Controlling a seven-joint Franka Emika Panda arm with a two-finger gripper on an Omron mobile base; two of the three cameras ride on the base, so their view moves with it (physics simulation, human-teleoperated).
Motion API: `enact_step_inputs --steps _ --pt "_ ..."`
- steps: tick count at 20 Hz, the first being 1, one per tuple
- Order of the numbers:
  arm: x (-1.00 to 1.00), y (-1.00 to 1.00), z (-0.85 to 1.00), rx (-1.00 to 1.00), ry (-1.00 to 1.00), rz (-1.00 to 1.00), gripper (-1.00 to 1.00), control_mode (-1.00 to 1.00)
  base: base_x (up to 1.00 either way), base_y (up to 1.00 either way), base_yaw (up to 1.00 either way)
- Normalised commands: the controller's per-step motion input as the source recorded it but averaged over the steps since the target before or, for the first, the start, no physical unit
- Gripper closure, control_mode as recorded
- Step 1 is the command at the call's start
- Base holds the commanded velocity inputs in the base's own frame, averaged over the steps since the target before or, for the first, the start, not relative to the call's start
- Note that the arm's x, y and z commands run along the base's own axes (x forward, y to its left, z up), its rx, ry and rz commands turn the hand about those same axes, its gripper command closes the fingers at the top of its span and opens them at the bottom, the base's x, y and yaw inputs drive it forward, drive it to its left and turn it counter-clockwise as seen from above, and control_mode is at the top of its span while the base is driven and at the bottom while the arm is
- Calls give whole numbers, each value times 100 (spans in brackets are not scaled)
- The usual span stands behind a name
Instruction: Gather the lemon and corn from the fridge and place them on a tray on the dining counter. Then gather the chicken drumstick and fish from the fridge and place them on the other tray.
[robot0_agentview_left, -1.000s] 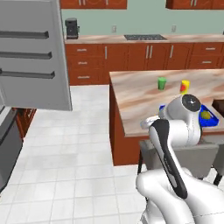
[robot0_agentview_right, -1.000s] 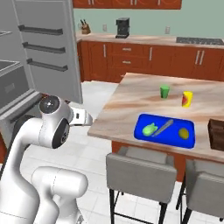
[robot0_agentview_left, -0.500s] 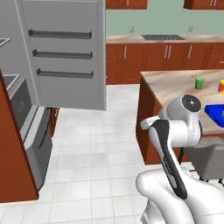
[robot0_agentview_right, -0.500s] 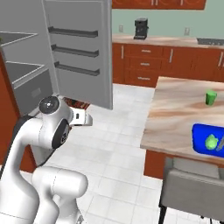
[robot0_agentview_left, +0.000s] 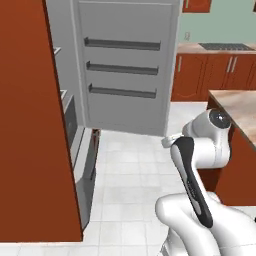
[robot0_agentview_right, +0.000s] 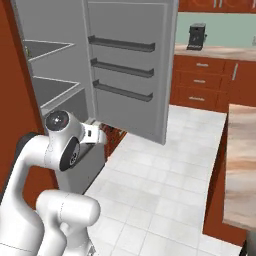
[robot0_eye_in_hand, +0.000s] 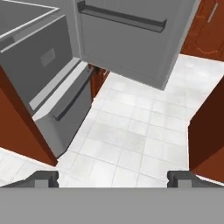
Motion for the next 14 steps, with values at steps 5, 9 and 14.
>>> enact_step_inputs --steps 5,9,14 --pt "0 0 0 0 0 0 -100 100 66 30 36" --pt "0 0 0 0 0 0 -100 100 61 21 41" --pt "0 0 0 0 0 0 -100 100 46 3 44"
